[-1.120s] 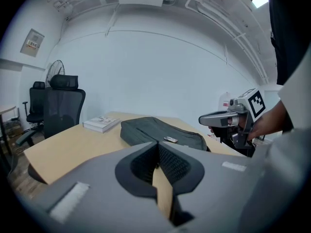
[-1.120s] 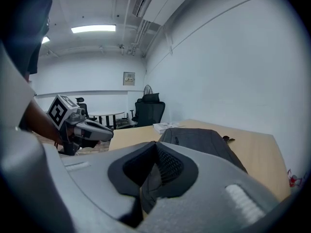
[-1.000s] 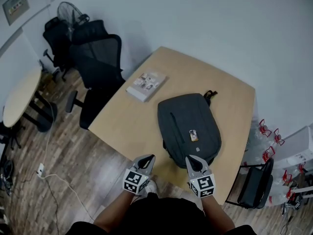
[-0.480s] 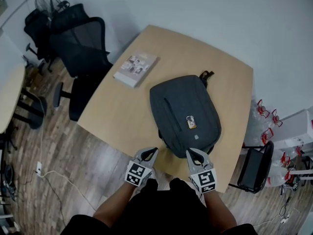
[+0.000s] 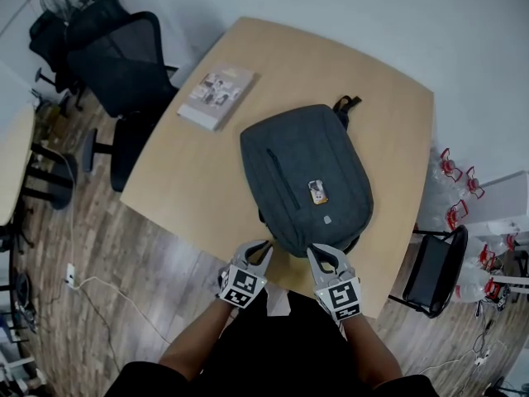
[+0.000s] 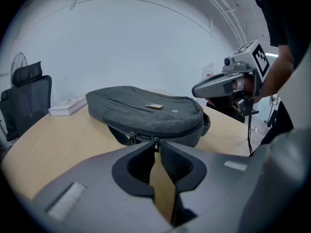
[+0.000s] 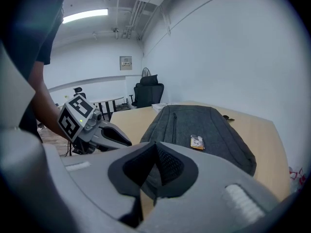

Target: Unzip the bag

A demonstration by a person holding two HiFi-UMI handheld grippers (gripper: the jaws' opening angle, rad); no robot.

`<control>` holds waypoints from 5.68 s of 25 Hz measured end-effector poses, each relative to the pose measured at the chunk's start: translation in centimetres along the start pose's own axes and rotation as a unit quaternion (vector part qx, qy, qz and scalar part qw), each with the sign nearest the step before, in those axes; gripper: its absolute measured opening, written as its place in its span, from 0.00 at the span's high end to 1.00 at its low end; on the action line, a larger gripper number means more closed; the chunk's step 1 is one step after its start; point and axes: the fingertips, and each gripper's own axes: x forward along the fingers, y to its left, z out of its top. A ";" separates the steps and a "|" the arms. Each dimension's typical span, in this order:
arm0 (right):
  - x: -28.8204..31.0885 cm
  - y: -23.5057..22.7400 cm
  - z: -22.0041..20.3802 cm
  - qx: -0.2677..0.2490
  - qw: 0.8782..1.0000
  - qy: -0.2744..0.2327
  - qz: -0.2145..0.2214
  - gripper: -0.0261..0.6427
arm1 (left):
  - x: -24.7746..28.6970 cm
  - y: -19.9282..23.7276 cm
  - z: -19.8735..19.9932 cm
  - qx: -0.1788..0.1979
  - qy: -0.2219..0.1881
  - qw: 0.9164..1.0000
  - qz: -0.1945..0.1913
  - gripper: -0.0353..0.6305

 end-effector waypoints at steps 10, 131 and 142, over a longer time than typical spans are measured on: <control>0.0 -0.8 -0.5 -0.007 1.000 0.003 0.015 0.96 | 2.3 -0.2 -1.4 0.026 0.058 0.998 0.023 0.75; 2.5 2.6 -5.2 -0.286 0.939 0.108 0.157 0.76 | 0.2 1.7 -2.6 -0.062 0.069 0.995 0.026 0.86; 0.0 -3.8 -8.1 -0.340 0.902 0.188 0.187 0.79 | 0.3 1.4 -2.5 -0.062 0.072 0.995 0.007 0.87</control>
